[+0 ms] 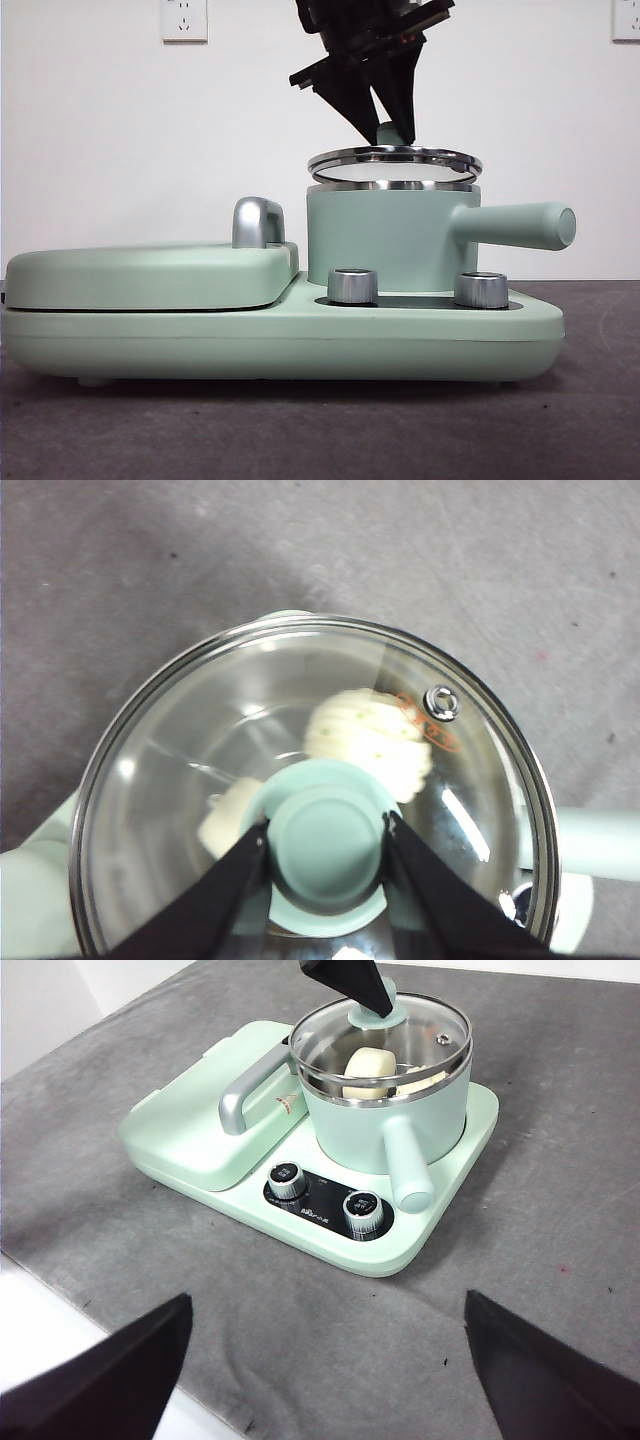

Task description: Put the buns in a small steamer

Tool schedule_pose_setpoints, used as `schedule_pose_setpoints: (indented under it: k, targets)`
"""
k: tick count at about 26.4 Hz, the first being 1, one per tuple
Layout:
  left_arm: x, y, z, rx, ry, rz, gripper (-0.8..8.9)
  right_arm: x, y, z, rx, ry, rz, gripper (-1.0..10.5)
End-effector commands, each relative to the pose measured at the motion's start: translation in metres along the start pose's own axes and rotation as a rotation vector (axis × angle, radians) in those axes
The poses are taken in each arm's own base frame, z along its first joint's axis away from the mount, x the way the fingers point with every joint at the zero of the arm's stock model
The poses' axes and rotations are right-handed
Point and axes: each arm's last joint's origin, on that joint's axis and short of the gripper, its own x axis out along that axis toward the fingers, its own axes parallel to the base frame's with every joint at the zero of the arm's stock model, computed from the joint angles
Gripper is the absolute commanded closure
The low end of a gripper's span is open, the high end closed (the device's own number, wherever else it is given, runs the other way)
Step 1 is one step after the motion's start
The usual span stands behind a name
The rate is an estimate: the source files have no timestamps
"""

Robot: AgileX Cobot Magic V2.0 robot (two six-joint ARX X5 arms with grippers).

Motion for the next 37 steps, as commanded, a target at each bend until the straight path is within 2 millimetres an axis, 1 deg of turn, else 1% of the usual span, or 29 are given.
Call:
schedule_pose_setpoints:
  k: [1, 6, 17, 24, 28, 30, 34, 36, 37]
  targets:
    - [0.000, 0.001, 0.006, 0.002, -0.044, 0.006, 7.97, -0.002, 0.001, 0.002, 0.004, -0.016, 0.007, 5.1]
    - [0.002, 0.003, 0.008, 0.001, -0.058, 0.007, 7.98, -0.002, 0.000, 0.002, 0.005, -0.017, 0.003, 5.1]
    - [0.006, -0.002, 0.006, 0.005, -0.038, 0.000, 7.97, -0.002, 0.000, 0.002, 0.005, -0.021, -0.025, 5.1]
    - [0.022, -0.008, 0.003, 0.024, 0.001, -0.010, 7.97, -0.002, 0.000, 0.002, 0.005, -0.021, -0.025, 5.1]
    - [0.033, -0.006, 0.001, 0.054, 0.027, 0.010, 7.98, -0.002, 0.000, 0.002, 0.005, -0.020, -0.025, 5.1]
    - [0.034, -0.007, -0.001, 0.060, 0.047, 0.050, 7.98, -0.002, 0.000, 0.002, 0.005, -0.020, -0.023, 5.1]
    - [0.035, -0.009, -0.001, 0.063, 0.058, 0.065, 7.96, -0.002, 0.000, 0.002, 0.005, -0.019, -0.021, 5.1]
    - [0.035, -0.009, -0.001, 0.048, 0.056, 0.065, 7.70, -0.002, 0.000, 0.002, 0.005, -0.020, -0.021, 5.1]
    - [0.035, -0.011, -0.001, 0.048, 0.052, 0.064, 7.05, -0.002, 0.000, 0.002, 0.005, -0.020, -0.021, 5.1]
